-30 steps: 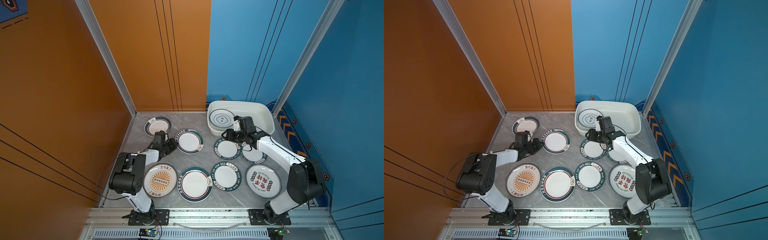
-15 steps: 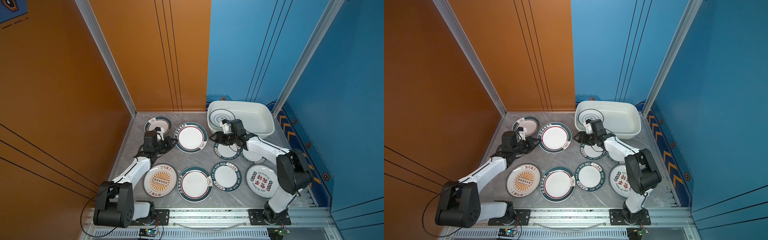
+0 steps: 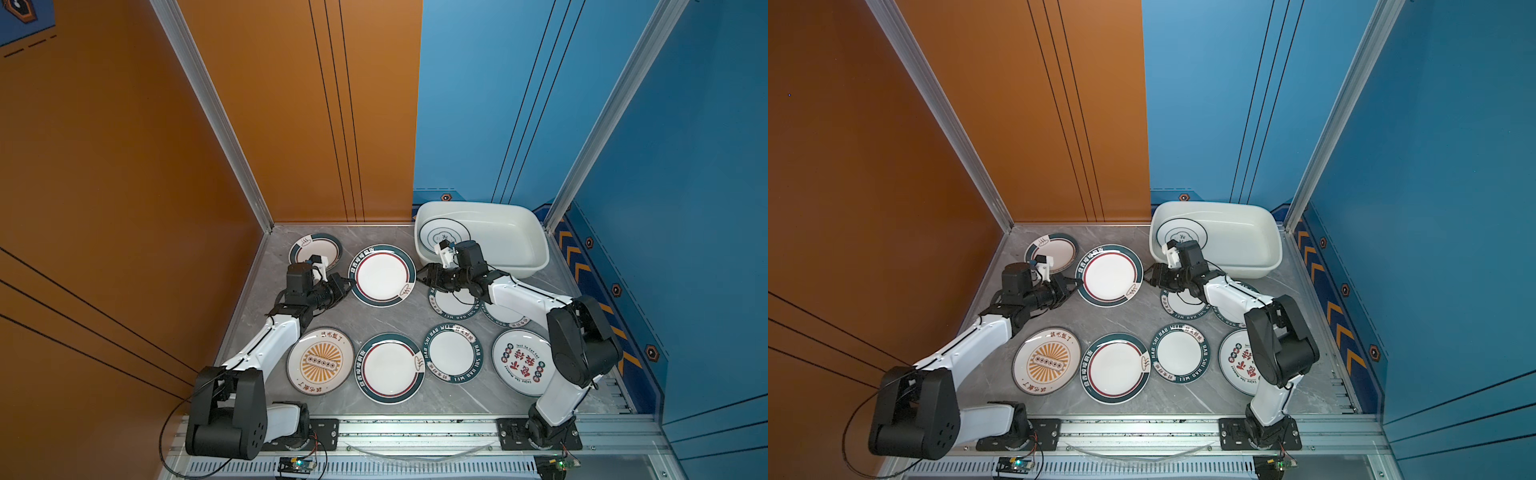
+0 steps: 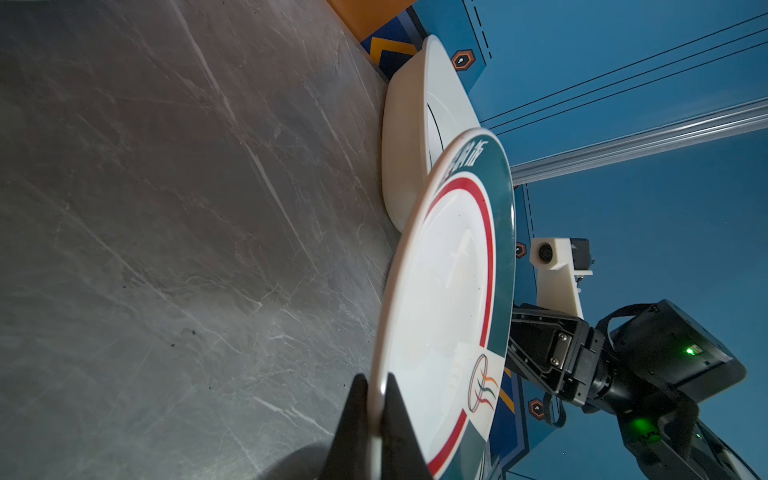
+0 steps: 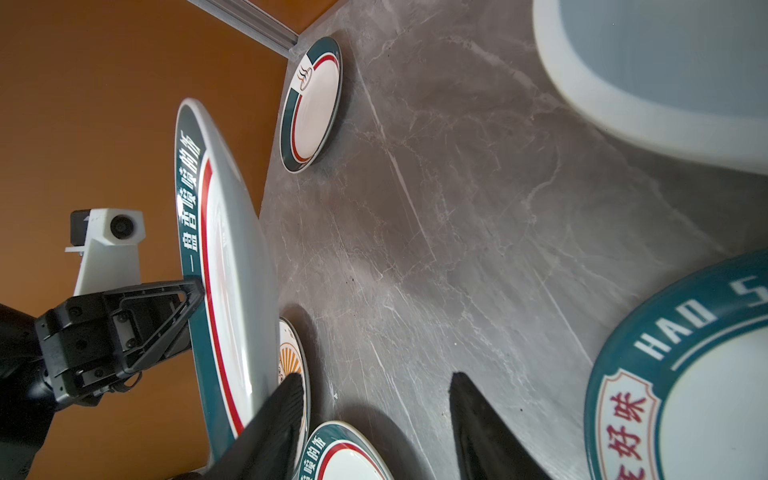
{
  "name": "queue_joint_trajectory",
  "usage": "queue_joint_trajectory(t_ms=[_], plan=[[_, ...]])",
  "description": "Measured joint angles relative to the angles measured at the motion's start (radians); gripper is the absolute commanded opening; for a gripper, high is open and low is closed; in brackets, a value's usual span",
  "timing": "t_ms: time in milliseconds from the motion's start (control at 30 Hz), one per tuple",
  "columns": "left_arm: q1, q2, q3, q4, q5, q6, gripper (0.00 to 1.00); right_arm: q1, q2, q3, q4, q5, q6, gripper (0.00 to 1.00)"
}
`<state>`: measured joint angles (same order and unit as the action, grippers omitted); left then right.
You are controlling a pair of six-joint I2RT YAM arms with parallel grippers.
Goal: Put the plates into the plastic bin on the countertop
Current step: 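Grip opposite edges of the green-rimmed plate with both grippers and tilt it upright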
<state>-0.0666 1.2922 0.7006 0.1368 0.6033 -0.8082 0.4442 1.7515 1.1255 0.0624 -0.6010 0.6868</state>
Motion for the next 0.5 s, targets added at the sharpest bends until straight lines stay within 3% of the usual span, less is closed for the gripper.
queue_joint_trajectory(t_ms=[500], plan=[[0.000,0.000,-0.011,-0.006,0.000,0.000,0.00,-0.010,-0.047,-0.062,0.075,0.020,0.074,0.59]])
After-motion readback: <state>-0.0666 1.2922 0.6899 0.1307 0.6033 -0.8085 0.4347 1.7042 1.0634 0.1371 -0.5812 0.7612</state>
